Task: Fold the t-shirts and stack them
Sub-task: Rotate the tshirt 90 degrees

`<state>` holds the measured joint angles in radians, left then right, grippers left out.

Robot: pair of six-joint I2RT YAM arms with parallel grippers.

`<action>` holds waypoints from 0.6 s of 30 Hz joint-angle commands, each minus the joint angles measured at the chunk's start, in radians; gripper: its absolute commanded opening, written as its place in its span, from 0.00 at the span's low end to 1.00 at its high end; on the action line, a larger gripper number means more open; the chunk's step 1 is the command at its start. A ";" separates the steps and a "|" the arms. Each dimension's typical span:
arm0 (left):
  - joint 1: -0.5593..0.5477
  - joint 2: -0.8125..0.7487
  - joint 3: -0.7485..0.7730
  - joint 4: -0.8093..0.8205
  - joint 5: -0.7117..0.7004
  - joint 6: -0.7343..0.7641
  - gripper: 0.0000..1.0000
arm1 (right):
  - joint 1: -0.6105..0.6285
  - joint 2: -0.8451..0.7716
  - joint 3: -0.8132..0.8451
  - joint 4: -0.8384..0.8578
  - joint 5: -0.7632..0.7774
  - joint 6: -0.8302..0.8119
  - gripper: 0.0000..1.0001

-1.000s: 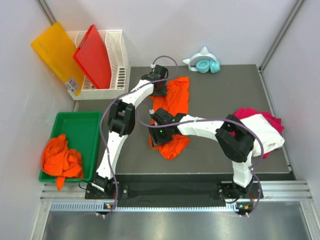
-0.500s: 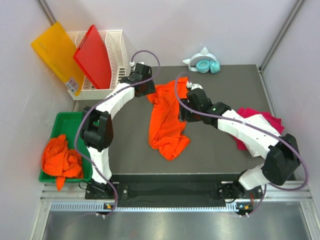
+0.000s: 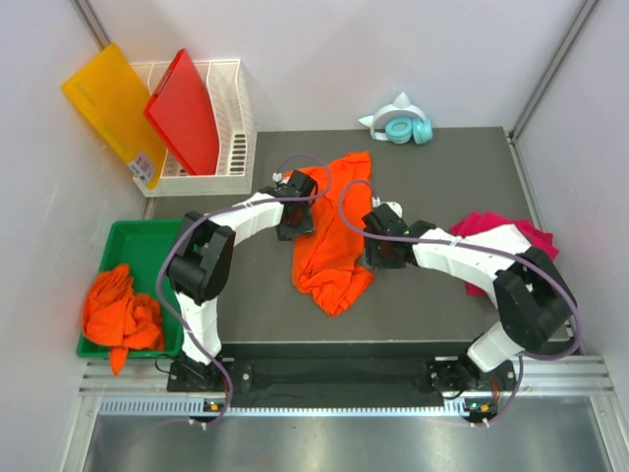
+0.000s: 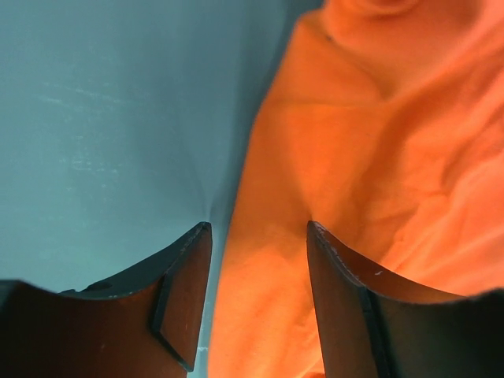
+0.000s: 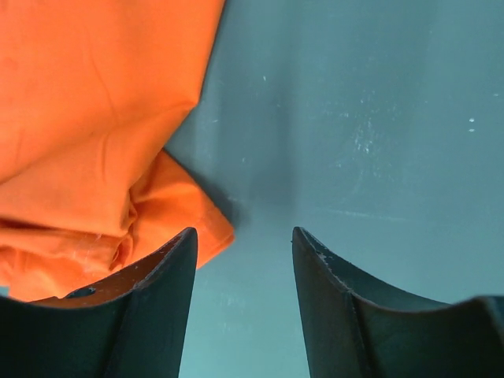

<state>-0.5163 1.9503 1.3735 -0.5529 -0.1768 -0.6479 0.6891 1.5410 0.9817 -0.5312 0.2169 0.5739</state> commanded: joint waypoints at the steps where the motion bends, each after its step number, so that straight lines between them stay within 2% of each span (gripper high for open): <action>1: 0.004 -0.031 -0.008 -0.010 -0.078 -0.059 0.56 | -0.007 0.036 -0.041 0.089 0.019 0.029 0.51; 6: 0.004 0.024 0.021 -0.050 -0.108 -0.075 0.56 | -0.008 0.088 -0.071 0.154 -0.001 0.032 0.51; 11: 0.004 0.127 0.105 -0.077 -0.082 -0.056 0.55 | 0.009 0.208 -0.026 0.143 -0.066 0.015 0.50; 18: 0.004 0.249 0.240 -0.100 -0.036 -0.033 0.54 | 0.085 0.205 -0.055 0.155 -0.134 0.007 0.49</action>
<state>-0.5133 2.0975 1.5612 -0.6441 -0.2470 -0.6922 0.7147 1.6939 0.9752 -0.3622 0.1864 0.5770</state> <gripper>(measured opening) 0.541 0.492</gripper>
